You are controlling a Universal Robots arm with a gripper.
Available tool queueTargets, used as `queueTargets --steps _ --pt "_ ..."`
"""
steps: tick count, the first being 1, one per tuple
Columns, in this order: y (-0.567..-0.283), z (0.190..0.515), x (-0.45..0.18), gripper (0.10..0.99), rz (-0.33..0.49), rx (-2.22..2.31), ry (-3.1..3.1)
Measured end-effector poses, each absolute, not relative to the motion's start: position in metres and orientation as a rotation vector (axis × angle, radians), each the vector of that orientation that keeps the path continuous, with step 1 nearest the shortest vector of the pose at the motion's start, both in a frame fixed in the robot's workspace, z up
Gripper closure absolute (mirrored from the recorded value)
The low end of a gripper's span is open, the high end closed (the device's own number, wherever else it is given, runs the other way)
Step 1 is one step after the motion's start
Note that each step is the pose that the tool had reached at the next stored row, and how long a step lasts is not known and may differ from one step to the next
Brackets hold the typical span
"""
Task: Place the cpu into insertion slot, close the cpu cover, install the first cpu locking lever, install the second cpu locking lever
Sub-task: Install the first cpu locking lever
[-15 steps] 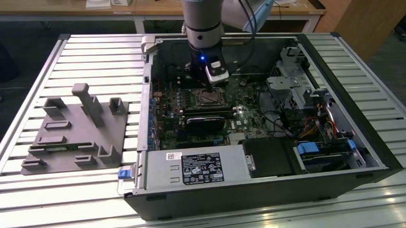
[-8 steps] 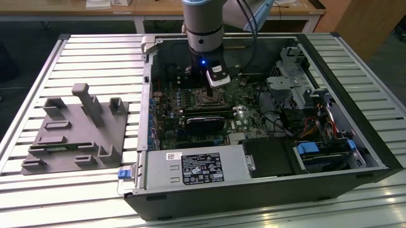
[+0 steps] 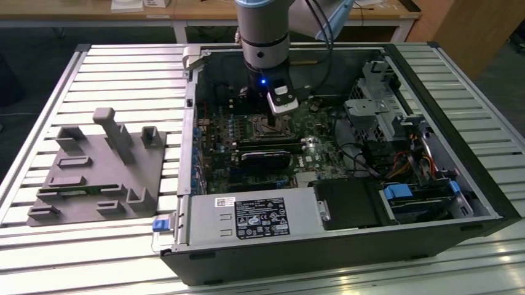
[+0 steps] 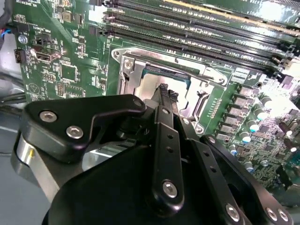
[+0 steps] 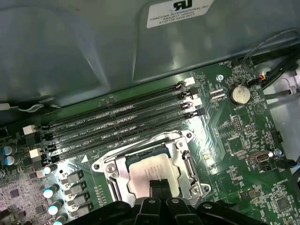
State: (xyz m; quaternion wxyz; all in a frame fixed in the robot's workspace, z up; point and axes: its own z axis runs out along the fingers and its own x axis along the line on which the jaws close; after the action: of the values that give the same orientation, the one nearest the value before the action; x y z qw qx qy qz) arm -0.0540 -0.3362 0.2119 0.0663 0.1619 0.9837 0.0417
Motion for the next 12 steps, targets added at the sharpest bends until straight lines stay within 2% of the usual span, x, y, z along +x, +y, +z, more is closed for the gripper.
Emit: queueTargets --steps 12 --pt "-0.336 0.235 -0.053 0.980 0.126 0.488 2.966"
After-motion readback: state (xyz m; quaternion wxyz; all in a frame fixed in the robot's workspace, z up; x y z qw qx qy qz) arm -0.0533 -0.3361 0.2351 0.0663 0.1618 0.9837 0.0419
